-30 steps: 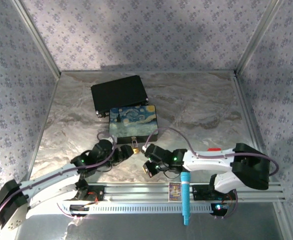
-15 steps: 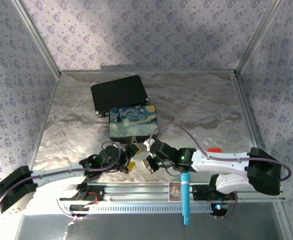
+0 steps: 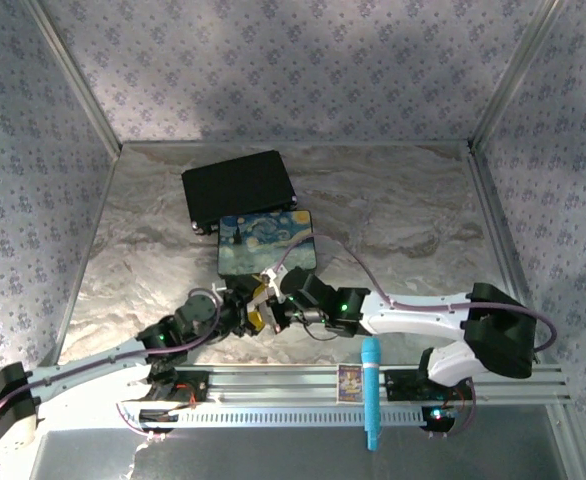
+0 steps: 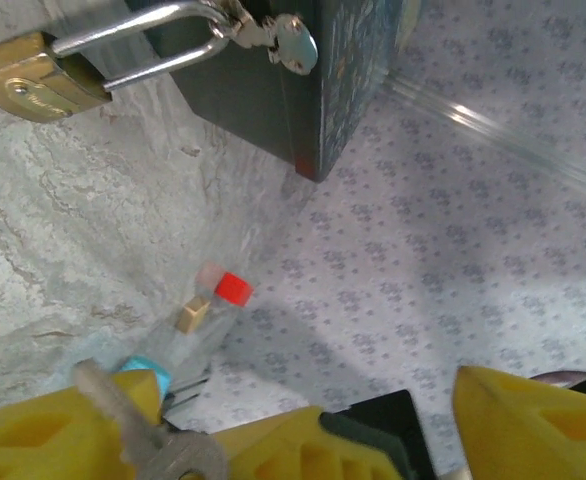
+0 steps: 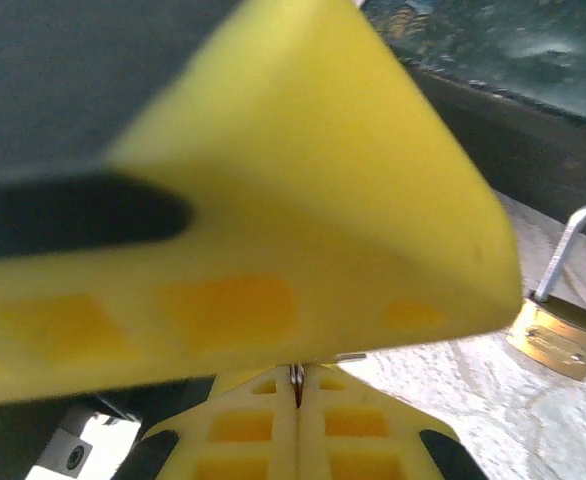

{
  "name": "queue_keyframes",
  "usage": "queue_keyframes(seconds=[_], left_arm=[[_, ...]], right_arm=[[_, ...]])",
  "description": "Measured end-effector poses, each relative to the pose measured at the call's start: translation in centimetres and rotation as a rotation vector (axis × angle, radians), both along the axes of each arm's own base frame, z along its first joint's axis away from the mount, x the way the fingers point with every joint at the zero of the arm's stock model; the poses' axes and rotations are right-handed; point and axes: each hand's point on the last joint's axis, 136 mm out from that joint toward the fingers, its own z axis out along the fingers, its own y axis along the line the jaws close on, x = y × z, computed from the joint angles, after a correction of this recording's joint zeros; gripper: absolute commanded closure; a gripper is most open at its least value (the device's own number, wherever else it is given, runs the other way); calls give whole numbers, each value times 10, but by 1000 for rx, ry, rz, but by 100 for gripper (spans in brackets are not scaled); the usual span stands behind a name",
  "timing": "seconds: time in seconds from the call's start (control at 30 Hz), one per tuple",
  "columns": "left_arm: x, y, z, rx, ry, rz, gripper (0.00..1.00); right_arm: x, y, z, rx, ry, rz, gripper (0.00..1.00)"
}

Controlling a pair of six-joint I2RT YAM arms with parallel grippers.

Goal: Unlock a padlock with a key

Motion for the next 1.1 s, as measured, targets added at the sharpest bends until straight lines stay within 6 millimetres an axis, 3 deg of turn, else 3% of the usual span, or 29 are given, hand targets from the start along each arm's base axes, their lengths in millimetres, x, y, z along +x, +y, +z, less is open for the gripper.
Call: queue_keyframes(seconds=[0.2,0.47,0.73,0.87,1.1], left_arm=[[0,10,-6,30,10,26,42],[-2,19,-29,111,48,44,59],[-1,25,-35,134,47,62,81],[-1,26,-35,136,44,66,84],[0,27,-35,161,17,60,100]], right_arm=[[-4,8,10,56,18,11,100],[-7,5,7,58,44,5,100],[-9,-3,6,63,57,-2,100],[-9,-9,-1,54,65,-9,100],[-8,-16,-11,45,81,-18,100]])
